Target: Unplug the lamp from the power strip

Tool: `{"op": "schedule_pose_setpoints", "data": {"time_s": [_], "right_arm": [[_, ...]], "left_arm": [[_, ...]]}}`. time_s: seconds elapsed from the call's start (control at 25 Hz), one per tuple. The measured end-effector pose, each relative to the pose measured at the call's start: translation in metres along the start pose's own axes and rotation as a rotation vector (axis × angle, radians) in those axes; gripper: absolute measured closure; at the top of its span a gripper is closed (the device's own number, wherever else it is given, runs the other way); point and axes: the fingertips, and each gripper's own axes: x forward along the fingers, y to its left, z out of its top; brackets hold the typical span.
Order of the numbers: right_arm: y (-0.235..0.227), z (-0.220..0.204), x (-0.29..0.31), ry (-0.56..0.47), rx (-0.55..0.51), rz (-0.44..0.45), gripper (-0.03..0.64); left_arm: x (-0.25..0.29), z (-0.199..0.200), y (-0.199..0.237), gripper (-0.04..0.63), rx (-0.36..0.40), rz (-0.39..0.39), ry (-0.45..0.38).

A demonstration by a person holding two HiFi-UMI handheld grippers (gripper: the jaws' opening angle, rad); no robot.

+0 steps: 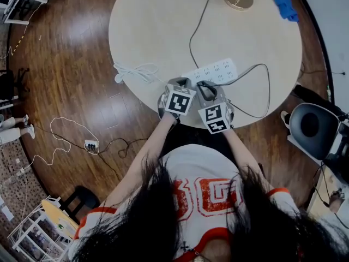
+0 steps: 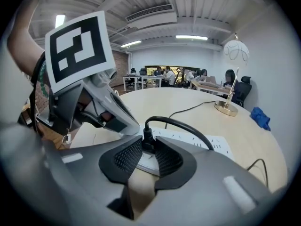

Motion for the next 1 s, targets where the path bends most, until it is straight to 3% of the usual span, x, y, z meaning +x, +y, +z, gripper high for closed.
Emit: {"op": "schedule_pose_setpoints", "data": {"time_s": [0.36,0.56,0.72,1.0], "right_arm": [[-0.002,0.000,0.008,0.034,-0.022,0.009,0.528],[0.007,0.051,-0.019,-0.199,-0.073,0.030,0.529],[-0.010,0.049,-0.008,-0.100,-0.017,0.009,0.526],[-0.050,0.001,-0.021,0.032,0.107,-0.081,0.523]], "left_arm": [[0.003,0.001,0.002,0.594,0.013,0.010,-0.011],[0.002,0.003,0.007,0.594,-0.030,-0.020,0.013],[0.000,0.002,0.011,0.595,-0.167,-0.081,0.016],[0.001,0.003,0.011,0.595,-0.168,-0.079,-0.014]]}}
